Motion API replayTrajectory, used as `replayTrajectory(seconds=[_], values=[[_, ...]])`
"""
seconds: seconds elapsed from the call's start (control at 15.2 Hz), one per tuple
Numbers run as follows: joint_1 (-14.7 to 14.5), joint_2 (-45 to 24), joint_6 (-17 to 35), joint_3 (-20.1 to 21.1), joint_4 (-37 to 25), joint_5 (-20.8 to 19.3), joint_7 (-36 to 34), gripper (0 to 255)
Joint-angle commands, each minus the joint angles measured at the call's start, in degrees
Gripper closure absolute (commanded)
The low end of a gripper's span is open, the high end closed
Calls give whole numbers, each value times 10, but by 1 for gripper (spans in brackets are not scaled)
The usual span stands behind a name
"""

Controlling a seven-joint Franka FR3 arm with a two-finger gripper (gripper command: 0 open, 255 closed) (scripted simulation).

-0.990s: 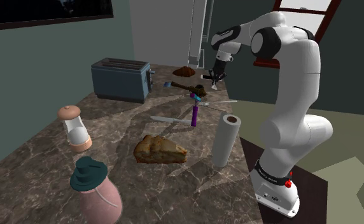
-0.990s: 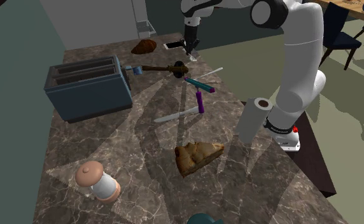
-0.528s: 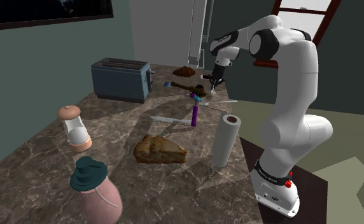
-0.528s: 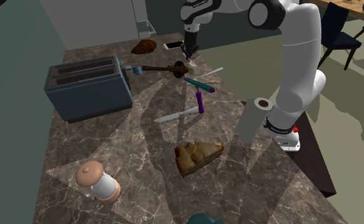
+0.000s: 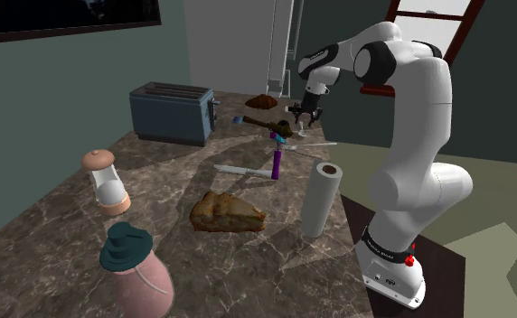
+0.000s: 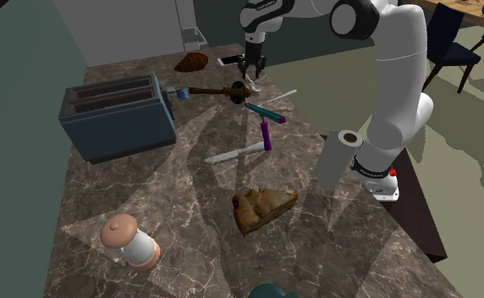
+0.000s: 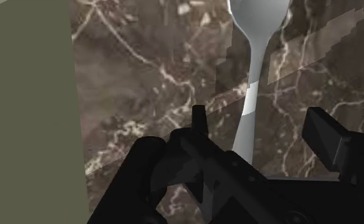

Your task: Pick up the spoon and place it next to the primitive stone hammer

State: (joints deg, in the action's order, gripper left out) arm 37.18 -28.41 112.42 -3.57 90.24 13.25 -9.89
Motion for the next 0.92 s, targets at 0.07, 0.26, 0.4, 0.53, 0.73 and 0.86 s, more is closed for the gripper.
replayTrajectory(seconds=[0.07, 0.26, 0.4, 0.53, 0.73, 0.86], values=[[0, 0, 0, 0, 0, 0, 0, 0], [2, 4, -17, -1, -12, -2, -1, 0], [6, 11, -52, -3, -40, -4, -4, 0], [7, 13, -66, -4, -52, -5, -5, 0], [7, 13, -66, -4, -52, -5, -5, 0], [7, 13, -66, -4, -52, -5, -5, 0]])
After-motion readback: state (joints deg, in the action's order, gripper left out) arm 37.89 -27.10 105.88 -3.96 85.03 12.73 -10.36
